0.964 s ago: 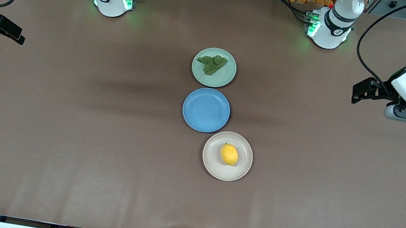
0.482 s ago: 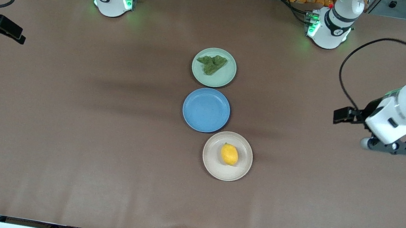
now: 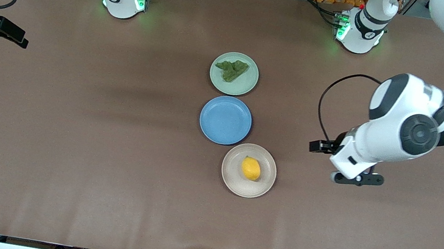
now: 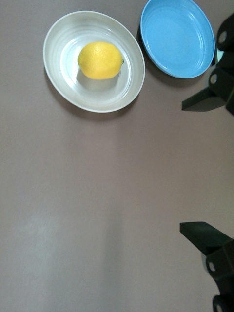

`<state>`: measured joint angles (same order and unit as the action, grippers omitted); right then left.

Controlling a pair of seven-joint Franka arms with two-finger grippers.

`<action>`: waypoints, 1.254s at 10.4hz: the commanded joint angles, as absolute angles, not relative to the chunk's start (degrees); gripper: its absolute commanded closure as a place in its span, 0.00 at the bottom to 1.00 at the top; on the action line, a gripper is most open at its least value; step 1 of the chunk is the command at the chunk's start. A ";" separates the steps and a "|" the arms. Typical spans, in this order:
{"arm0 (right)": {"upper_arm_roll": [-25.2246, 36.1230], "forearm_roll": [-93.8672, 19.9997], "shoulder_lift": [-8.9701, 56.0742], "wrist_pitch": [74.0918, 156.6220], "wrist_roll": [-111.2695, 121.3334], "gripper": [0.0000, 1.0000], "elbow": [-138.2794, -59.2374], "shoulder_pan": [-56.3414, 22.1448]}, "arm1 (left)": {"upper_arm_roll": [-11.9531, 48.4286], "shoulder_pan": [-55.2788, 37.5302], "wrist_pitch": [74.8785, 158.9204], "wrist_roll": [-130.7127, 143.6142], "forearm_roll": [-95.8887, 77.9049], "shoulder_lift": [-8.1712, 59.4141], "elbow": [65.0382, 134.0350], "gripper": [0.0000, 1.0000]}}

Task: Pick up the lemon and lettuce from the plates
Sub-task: 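Move the left gripper toward the lemon on the cream plate, then lower the left gripper over the lemon and close on it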

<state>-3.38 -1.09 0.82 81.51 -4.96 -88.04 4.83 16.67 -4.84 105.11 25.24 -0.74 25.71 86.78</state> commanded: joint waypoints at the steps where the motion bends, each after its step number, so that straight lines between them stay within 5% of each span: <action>1: -3.87 -1.76 0.70 80.77 -4.57 0.00 -87.71 5.71 | 16.26 -6.94 109.66 27.15 0.26 29.34 84.64 0.00; 6: -3.87 -1.76 0.70 80.77 -4.57 0.00 -87.71 5.71 | 15.65 -12.90 122.75 38.81 0.35 36.02 84.55 0.00; 10: -3.96 -1.85 0.70 79.89 -4.48 0.00 -87.80 5.89 | 6.01 -23.79 130.23 47.44 0.26 39.72 84.55 0.00; 13: -4.04 -2.20 0.70 79.02 -4.74 0.00 -87.80 5.54 | 4.48 -26.45 138.65 56.39 0.26 42.27 84.55 0.00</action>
